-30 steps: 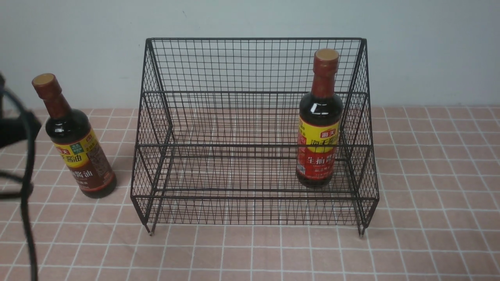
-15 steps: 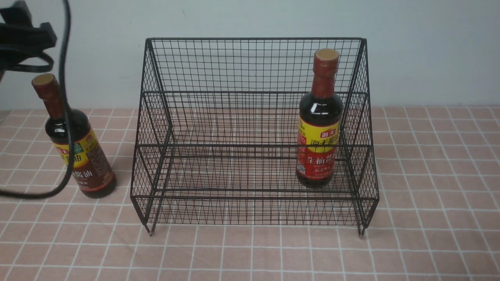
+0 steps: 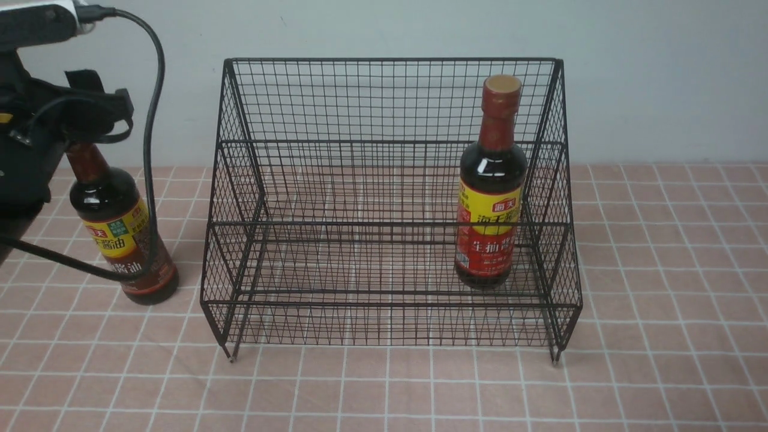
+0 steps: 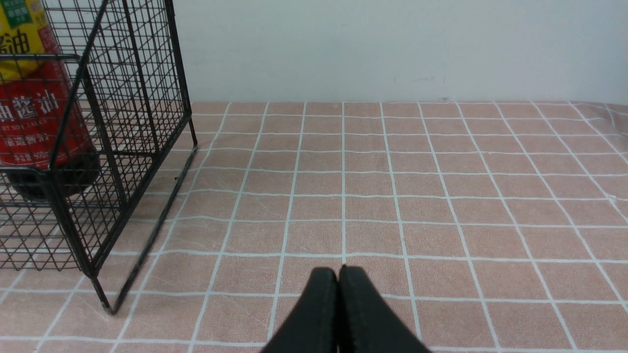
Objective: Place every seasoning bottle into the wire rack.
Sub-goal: Use the left arm to grab the condiment bottle closest to it, then use the left arm to put the condiment bottle back on the shelf
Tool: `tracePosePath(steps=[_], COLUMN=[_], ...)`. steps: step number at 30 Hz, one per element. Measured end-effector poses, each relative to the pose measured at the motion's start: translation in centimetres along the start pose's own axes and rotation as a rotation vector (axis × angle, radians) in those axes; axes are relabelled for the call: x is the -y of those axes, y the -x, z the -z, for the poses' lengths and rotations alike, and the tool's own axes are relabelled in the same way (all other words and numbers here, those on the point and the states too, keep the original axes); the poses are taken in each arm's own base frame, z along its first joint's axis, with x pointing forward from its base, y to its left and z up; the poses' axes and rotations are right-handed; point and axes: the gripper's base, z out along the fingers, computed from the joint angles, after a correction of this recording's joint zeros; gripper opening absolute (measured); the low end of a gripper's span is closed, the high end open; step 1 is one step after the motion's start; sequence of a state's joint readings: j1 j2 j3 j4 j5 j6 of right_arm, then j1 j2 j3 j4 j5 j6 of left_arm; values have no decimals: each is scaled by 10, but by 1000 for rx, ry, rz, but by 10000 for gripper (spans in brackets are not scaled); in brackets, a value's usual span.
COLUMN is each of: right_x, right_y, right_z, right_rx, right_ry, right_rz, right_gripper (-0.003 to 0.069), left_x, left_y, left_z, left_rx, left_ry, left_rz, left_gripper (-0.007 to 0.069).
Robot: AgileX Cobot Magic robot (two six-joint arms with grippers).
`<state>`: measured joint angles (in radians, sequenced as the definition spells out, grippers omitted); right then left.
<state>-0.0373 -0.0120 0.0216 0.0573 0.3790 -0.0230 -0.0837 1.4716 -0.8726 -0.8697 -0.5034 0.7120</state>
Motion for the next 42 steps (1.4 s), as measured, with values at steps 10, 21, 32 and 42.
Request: tracePosePath(steps=[10,21,32,42], right_x=[0,0,0,0], right_y=[0,0,0,0], right_z=[0,0,0,0], right_rx=[0,0,0,0], right_ry=[-1,-1,-1,-1], right_rz=[2,2,3,3], right_gripper=[-14,-14,-14,-14], left_x=[4,7,8,17], left_y=[-29,-32,56,167], left_z=[-18,-19,25,57], left_rx=[-89,-107,165,379], left_ry=[10,-16,-141,-272], left_rz=[-31,-40,-119,13], left_gripper=[496,263,260,260])
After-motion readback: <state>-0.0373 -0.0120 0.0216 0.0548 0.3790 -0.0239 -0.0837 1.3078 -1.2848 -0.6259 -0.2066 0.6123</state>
